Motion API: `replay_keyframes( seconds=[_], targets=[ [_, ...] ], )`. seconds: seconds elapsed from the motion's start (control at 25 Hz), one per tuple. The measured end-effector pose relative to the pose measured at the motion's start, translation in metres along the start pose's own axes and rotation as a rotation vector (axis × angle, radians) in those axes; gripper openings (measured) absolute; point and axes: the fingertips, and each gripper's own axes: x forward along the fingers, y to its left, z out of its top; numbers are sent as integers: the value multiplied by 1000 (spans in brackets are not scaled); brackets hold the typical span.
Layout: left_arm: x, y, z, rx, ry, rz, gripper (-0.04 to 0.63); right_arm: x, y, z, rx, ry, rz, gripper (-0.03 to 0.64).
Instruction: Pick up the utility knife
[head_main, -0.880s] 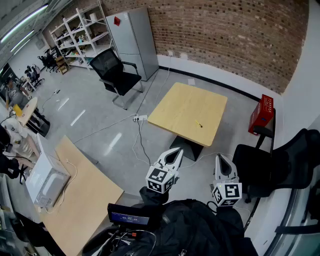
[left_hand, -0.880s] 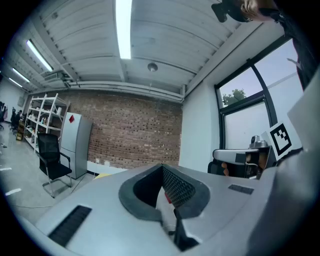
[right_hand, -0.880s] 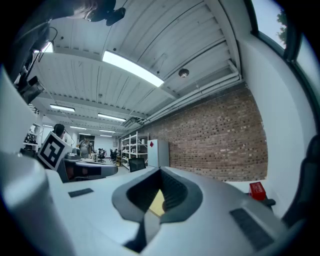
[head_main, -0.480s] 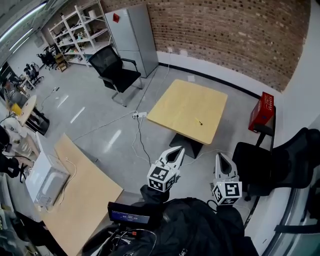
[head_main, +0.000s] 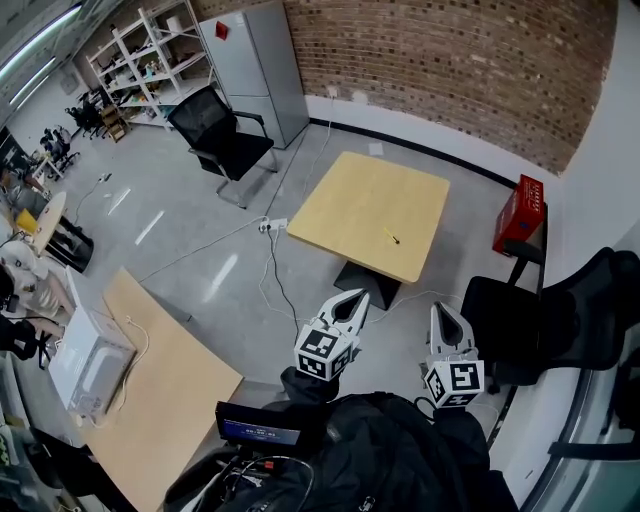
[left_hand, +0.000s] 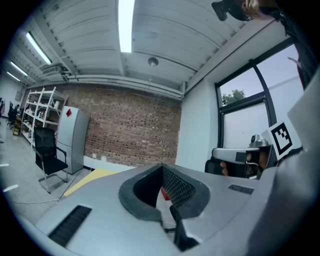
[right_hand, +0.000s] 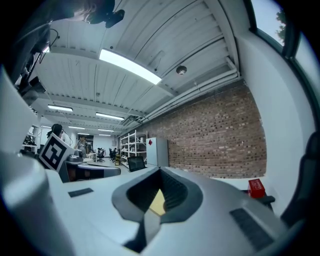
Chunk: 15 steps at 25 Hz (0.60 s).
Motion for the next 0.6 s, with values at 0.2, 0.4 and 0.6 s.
replay_keyframes(
  seconds=[0.2, 0.4, 0.6],
  targets=[
    [11, -9, -6, -5, 9, -1, 0, -1, -11, -6, 8, 5, 0, 3],
    [14, -18, -12, -15, 13, 17, 0, -7, -14, -10, 3, 20, 31, 3],
    [18, -32, -24, -26, 25, 39, 0, -16, -19, -19, 4, 45, 71, 3]
  ],
)
